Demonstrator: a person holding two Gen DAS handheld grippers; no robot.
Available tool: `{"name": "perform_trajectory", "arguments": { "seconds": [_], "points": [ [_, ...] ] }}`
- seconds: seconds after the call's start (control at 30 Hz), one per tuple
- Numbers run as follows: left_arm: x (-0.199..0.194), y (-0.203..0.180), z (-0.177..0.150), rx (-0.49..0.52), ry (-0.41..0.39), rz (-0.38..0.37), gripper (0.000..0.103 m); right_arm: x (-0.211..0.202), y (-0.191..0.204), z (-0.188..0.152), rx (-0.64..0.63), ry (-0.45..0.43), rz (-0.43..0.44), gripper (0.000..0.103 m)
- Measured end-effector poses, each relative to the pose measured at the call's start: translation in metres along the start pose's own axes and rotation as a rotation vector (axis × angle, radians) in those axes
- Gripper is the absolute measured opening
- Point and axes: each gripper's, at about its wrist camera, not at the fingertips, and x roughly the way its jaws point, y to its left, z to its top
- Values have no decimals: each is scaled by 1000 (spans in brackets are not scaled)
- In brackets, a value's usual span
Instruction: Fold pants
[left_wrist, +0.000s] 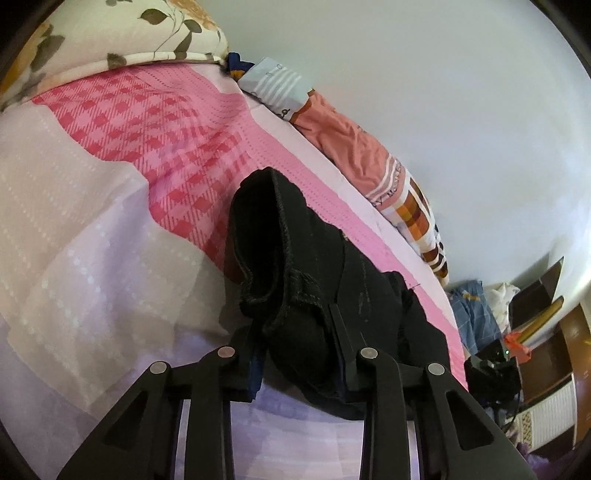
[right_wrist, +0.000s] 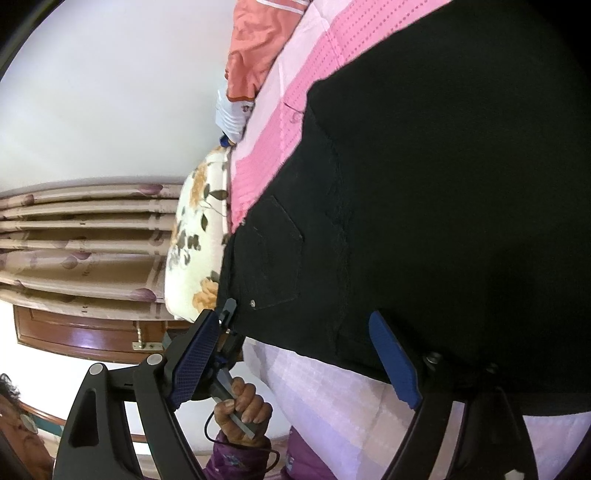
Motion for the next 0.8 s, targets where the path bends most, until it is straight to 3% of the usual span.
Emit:
{"name": "perform_trajectory", "arguments": {
  "seconds": [0.17, 0.4, 0.6, 0.8],
  "points": [
    [-9, -19, 4, 36, -8, 9, 30, -19, 11, 2, -60, -75, 42, 81],
    [-16, -70, 17, 118, -20, -8, 30, -41, 7, 8, -42, -122, 103, 81],
    [-8, -143, 20, 241, -9, -63, 30, -79, -4, 18, -9, -204, 178, 82],
    [27, -231, -5, 388, 53, -156, 30, -126, -29, 27, 60, -289, 252, 84]
  ]
}}
